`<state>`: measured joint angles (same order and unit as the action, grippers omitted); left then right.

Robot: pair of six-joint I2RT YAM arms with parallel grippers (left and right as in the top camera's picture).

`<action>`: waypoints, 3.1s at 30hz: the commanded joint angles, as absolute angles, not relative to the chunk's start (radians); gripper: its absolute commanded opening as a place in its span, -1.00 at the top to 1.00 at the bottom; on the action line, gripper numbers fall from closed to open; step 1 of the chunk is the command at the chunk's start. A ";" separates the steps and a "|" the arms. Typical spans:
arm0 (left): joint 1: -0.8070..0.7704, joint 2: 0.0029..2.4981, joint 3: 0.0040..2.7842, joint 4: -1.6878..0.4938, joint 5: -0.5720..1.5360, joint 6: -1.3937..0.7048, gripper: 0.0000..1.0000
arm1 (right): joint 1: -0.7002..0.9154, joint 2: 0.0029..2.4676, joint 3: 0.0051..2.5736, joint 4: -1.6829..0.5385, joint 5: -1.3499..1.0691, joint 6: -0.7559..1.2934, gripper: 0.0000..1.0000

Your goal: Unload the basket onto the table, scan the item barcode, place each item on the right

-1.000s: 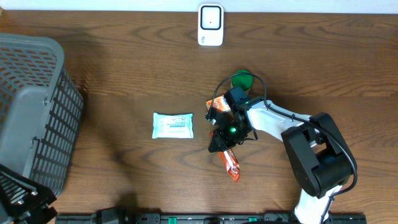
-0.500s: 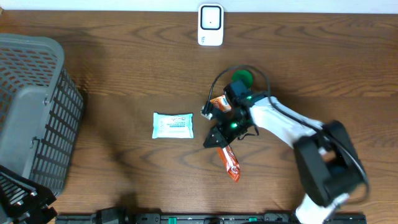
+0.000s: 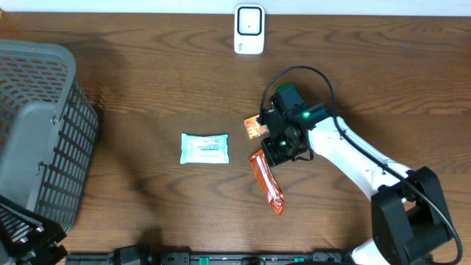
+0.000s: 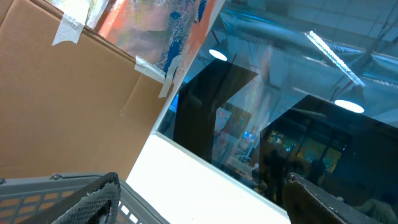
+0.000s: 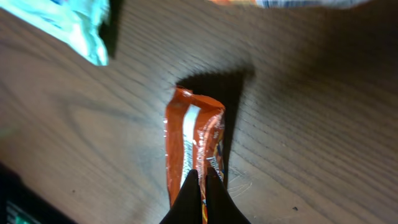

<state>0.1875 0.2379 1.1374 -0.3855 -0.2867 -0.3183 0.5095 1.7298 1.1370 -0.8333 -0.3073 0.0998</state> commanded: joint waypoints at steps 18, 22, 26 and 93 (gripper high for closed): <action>0.184 0.229 1.131 -0.379 -0.281 -0.327 -0.67 | 0.683 1.745 1.129 -0.912 -0.044 0.359 0.97; 0.184 0.229 1.131 -0.379 -0.281 -0.327 -0.68 | 0.683 1.745 1.129 -0.909 -0.074 0.359 0.97; 0.184 0.229 1.131 -0.380 -0.281 -0.327 -0.67 | 0.683 1.745 1.129 -0.910 -0.080 0.359 0.97; 0.184 0.229 1.131 -0.379 -0.281 -0.327 -0.68 | 0.741 1.641 1.140 -1.040 -0.222 0.457 -0.15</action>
<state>0.1875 0.2379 1.1374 -0.3855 -0.2863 -0.3183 0.7414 1.6676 1.1236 -1.0245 -0.1776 0.4850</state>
